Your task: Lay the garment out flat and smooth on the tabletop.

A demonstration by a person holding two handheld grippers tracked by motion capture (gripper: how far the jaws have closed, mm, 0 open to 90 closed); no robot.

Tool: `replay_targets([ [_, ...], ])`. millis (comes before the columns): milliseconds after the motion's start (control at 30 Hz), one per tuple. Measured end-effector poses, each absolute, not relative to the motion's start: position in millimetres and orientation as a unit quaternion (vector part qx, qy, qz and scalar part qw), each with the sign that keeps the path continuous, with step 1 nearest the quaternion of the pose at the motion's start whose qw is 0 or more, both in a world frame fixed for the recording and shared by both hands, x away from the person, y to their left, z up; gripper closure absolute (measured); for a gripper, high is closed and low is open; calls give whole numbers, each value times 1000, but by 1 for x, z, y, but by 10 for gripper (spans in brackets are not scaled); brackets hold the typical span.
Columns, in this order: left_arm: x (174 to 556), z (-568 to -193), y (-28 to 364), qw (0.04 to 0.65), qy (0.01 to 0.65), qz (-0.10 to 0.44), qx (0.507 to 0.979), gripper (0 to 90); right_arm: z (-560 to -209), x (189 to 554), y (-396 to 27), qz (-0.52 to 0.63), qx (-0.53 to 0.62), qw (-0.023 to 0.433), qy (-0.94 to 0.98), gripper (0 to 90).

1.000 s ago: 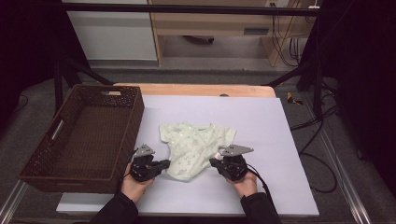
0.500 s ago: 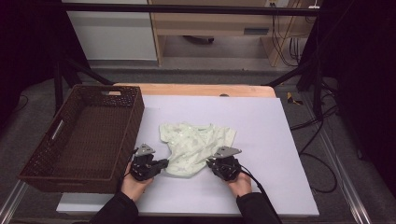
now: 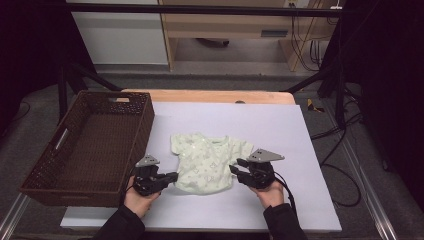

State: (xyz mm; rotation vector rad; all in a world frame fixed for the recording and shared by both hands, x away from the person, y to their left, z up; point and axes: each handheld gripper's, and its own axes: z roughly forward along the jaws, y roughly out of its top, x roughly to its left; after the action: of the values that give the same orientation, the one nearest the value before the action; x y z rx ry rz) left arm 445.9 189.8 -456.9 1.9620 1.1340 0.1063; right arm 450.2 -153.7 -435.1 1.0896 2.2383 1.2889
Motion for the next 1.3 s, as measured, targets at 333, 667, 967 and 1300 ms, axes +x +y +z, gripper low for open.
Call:
replay_targets([
  [333, 461, -455, 189, 432, 445, 87, 780, 243, -454, 470, -165, 409, 433, 203, 778, 376],
  [667, 495, -447, 182, 415, 465, 157, 766, 69, -468, 510, -179, 383, 495, 207, 752, 310],
  [967, 549, -465, 181, 381, 515, 157, 751, 98, -474, 539, -186, 368, 514, 222, 742, 314],
  [1300, 564, -479, 179, 359, 514, 178, 758, 313, -483, 549, -178, 348, 501, 214, 763, 571],
])
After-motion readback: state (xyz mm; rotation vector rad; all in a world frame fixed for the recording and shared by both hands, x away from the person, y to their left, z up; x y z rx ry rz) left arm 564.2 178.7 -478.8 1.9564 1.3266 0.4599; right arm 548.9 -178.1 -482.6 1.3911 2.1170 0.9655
